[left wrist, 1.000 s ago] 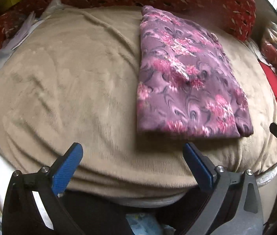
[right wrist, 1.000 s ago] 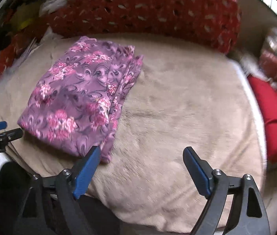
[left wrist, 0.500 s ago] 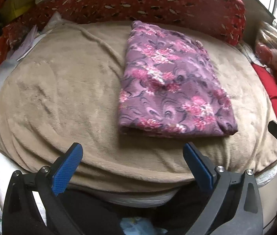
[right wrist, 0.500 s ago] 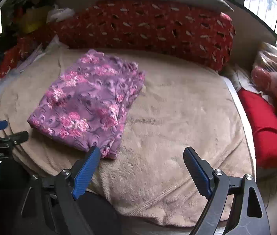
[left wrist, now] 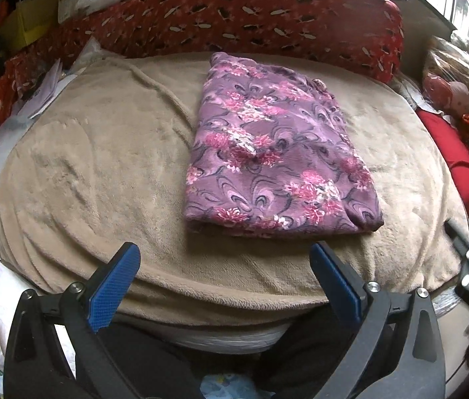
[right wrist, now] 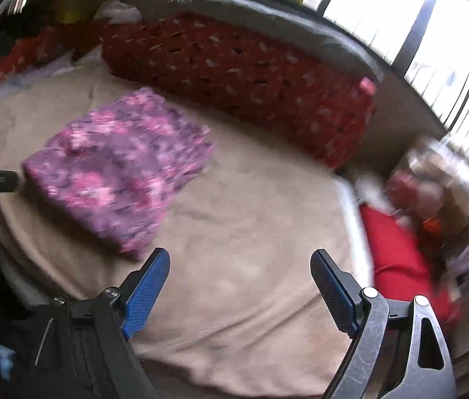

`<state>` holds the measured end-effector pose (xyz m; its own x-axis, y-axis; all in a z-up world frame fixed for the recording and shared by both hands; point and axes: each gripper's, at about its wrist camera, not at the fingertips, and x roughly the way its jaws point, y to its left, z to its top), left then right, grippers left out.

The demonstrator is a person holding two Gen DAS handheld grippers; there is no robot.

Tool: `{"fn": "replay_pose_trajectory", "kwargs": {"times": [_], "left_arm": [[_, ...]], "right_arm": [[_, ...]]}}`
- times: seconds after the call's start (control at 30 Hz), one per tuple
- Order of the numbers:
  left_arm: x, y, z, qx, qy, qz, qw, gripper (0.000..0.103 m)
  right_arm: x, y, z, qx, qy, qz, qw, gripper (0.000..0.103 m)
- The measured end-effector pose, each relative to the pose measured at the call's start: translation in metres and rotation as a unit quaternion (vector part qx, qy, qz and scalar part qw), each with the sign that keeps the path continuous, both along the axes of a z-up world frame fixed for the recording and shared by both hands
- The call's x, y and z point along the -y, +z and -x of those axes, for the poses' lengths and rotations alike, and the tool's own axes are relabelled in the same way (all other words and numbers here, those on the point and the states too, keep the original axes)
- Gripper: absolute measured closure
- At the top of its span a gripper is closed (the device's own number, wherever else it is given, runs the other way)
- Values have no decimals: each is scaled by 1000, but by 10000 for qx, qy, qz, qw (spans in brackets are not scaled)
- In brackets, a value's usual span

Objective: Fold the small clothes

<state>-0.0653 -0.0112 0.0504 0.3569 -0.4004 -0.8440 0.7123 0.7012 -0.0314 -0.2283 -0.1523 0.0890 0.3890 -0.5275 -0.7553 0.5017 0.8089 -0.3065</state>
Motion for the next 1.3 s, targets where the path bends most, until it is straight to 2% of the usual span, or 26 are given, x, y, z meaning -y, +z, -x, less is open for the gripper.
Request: {"fn": "replay_pose_trajectory", "kwargs": {"times": [0.07, 0.23, 0.33, 0.67, 1.0, 1.3], "left_arm": [[0, 1, 2, -13, 4, -4, 10000, 0], [0, 3, 4, -17, -13, -1, 10000, 0], [0, 4, 6, 1, -7, 24, 10000, 0], [-1, 8, 8, 38, 10, 52, 10000, 0], [-9, 14, 13, 342, -2, 12, 9994, 0], [-13, 19, 19, 497, -45, 6, 9988, 0]], "right_arm": [[-6, -9, -2, 180, -54, -475, 9987, 15], [-12, -12, -10, 567, -152, -1189, 9912, 15], [-11, -9, -14, 698, -255, -1398, 9874, 15], [-9, -5, -12, 711, -361, -1403, 9869, 15], [-10, 4, -2, 787, -513, -1141, 9890, 15], [-12, 12, 11, 797, -574, -937, 9907, 7]]}}
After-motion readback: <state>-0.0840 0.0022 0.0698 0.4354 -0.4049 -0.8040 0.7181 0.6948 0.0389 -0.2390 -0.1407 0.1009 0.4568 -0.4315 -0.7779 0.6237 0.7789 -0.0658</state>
